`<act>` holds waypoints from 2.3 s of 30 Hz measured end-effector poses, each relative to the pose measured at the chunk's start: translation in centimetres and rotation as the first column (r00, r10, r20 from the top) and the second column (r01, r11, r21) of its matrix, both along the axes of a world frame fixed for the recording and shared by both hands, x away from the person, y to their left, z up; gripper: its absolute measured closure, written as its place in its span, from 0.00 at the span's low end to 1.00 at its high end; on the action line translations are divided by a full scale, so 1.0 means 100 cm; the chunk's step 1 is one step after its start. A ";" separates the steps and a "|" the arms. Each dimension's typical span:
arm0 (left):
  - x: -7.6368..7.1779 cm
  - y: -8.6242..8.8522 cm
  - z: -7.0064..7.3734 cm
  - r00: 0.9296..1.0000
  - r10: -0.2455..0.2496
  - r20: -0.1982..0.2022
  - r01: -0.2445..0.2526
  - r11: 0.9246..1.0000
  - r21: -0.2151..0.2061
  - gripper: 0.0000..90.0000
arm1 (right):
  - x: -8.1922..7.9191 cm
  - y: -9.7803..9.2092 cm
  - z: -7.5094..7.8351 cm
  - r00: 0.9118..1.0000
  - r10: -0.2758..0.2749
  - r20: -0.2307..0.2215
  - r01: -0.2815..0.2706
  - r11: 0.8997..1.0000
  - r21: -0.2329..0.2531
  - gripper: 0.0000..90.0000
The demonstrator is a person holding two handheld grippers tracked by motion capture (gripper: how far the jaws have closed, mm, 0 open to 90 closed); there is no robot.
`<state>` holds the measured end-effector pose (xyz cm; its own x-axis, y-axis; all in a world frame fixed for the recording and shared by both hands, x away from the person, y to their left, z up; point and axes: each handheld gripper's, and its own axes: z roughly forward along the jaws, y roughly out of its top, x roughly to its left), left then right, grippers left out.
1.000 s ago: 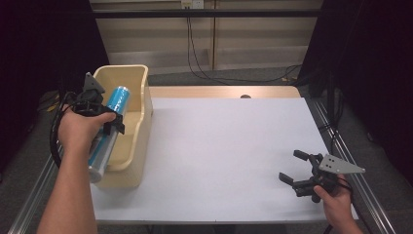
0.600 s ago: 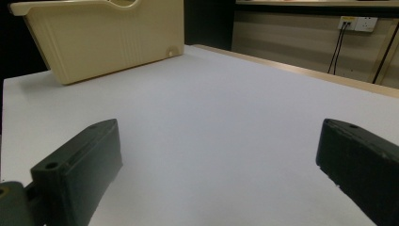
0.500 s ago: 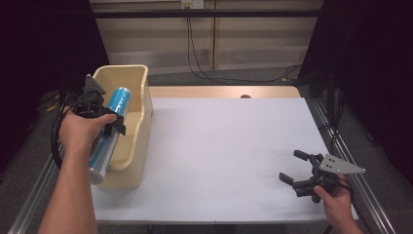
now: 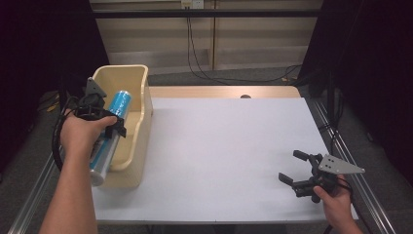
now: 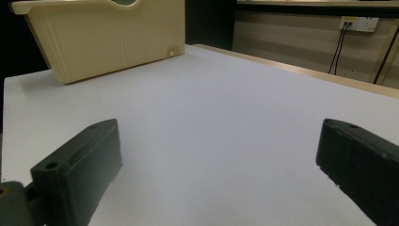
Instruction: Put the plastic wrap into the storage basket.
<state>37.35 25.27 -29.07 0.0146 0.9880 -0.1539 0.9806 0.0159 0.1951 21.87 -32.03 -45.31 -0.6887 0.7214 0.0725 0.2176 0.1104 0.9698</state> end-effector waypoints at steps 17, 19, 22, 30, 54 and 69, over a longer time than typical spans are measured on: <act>0.002 -0.002 -0.011 1.000 -0.004 -0.015 0.004 1.000 0.003 0.35 | 0.000 0.001 0.000 1.000 0.003 -0.002 -0.003 1.000 0.000 0.00; 0.002 -0.002 -0.011 1.000 -0.004 -0.015 0.004 1.000 0.004 0.35 | 0.000 0.001 0.000 1.000 0.006 0.000 -0.006 1.000 -0.002 0.00; 0.003 0.000 -0.012 1.000 -0.004 -0.022 0.004 1.000 0.004 0.35 | 0.000 0.001 0.000 1.000 0.007 -0.001 -0.007 1.000 -0.002 0.00; 0.002 0.002 0.007 0.997 0.016 0.071 -0.014 1.000 -0.025 0.38 | 0.000 0.001 -0.001 1.000 0.012 0.003 -0.012 1.000 -0.004 0.00; 0.008 -0.036 0.026 0.985 -0.067 0.161 0.078 0.995 -0.063 0.18 | 0.000 0.002 0.000 1.000 0.016 0.007 -0.016 1.000 -0.014 0.00; 0.010 -0.070 0.025 0.977 -0.128 0.173 0.144 0.986 -0.084 0.15 | 0.000 0.003 0.000 1.000 0.015 0.006 -0.015 1.000 -0.013 0.00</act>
